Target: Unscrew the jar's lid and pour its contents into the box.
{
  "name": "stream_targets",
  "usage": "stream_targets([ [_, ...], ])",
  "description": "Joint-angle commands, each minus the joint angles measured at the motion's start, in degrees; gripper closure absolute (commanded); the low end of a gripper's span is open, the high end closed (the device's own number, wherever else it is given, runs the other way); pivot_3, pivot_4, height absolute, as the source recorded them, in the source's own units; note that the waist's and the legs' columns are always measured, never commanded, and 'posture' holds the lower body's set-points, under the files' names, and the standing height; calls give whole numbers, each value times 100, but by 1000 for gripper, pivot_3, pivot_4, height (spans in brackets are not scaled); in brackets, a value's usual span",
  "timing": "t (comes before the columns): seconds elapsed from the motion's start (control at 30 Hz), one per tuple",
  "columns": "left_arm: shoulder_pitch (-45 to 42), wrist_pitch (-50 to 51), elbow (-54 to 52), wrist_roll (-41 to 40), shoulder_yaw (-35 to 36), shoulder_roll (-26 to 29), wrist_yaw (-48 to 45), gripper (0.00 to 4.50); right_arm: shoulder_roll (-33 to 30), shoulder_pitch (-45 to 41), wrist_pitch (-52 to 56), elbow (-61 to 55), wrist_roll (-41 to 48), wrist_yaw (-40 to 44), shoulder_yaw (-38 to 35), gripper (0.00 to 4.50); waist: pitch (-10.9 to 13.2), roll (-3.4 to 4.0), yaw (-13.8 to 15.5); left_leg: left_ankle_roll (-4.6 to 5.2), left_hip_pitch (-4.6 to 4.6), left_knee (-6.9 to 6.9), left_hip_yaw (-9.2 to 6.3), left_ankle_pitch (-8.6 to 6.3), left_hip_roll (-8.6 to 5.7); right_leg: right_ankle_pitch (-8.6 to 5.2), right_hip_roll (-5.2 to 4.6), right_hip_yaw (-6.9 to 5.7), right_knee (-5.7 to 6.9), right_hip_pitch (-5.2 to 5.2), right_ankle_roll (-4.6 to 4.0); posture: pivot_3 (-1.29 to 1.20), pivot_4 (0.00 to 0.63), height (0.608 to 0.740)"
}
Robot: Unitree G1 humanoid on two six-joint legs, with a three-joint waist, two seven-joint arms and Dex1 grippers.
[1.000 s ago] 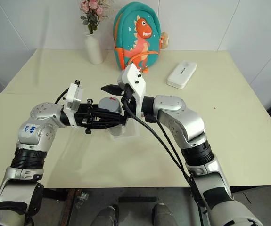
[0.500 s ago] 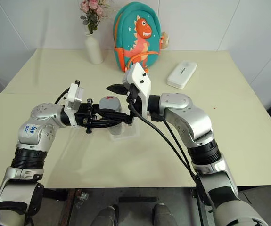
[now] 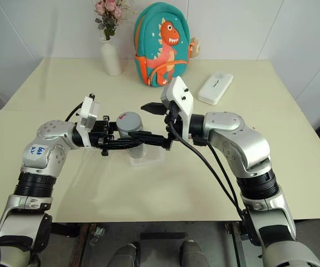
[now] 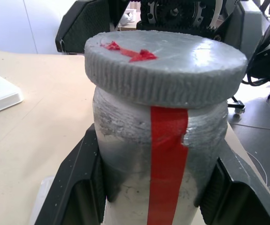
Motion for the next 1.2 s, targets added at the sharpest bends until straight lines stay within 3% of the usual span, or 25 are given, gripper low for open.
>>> stream_targets([
  [0.03, -101, -129, -106, -39, 67, 19, -115, 2499, -202, 15, 116, -326, 199, 21, -374, 38, 0, 0, 8, 0, 0, 0, 0, 0, 0, 0, 0, 0, -1, 0, 0, 0, 150, 740],
  [0.23, -89, -135, -90, -28, 68, 20, -141, 2499, -370, -26, 363, -544, 604, 95, -644, 38, 0, 0, -10, 0, 0, -1, 0, 0, 0, 0, 0, 0, -1, 0, 0, 0, 150, 740],
  [0.77, -145, -205, -13, 35, 25, -67, -196, 2499, 740, -351, 172, -151, 354, -568, -229, 38, 0, 0, -1, 0, 0, 0, 0, 0, 0, 0, 0, 0, 0, 0, 0, 0, 150, 740],
  [1.2, -112, -205, -59, 44, 35, -89, -183, 2499, 1109, -322, -11, 40, 33, -596, 77, 38, 0, 0, -10, 0, 0, 0, 0, 0, 0, 0, 1, 0, 3, 0, 0, 0, 150, 740],
])
